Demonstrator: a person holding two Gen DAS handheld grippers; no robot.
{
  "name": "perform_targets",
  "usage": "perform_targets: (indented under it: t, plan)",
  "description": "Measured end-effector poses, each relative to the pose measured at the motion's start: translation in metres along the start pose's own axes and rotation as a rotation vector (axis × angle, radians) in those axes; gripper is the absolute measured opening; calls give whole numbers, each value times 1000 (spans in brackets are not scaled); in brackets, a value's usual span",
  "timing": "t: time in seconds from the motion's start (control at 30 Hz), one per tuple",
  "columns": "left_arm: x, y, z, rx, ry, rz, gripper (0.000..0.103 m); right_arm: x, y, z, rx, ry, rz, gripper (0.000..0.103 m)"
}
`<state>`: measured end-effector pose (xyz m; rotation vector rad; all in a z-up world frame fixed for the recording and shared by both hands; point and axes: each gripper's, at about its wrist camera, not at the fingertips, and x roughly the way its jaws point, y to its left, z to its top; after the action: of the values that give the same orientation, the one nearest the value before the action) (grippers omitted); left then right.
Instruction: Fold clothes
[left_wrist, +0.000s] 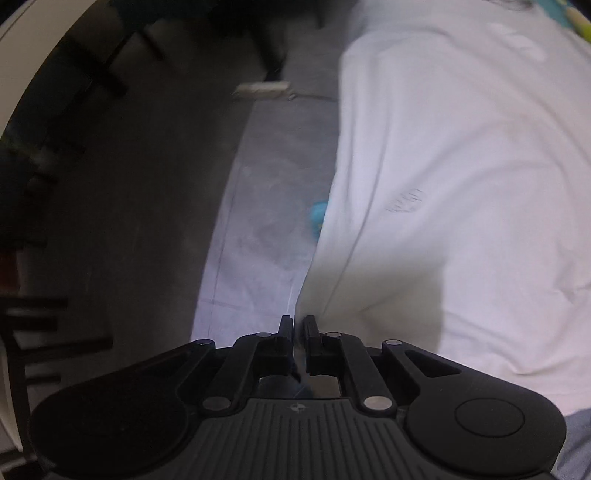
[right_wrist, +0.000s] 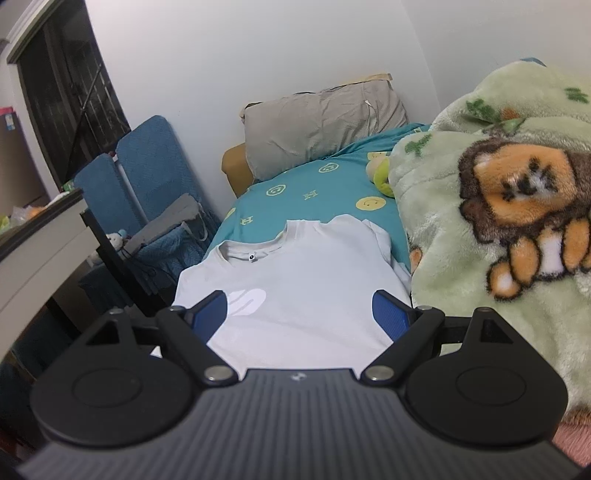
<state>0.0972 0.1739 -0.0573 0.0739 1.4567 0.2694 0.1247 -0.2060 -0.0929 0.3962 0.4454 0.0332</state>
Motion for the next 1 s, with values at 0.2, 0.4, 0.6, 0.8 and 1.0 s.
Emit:
perform_targets:
  t: [0.2, 0.4, 0.6, 0.8, 1.0]
  plan:
    - [-27, 4, 7, -38, -121, -42, 37, -4, 10, -3, -50, -5, 9, 87]
    - [-90, -32, 8, 22, -465, -130, 66, -5, 10, -3, -51, -12, 12, 87]
    - [-119, -97, 2, 43, -702, -239, 85, -6, 13, -5, -71, -33, 3, 87]
    - [-96, -141, 1, 10, -888, -317, 99, -4, 16, -8, -103, -47, -2, 87]
    - [-39, -167, 11, 33, -949, -306, 102, 2, 18, -12, -107, -34, -22, 88]
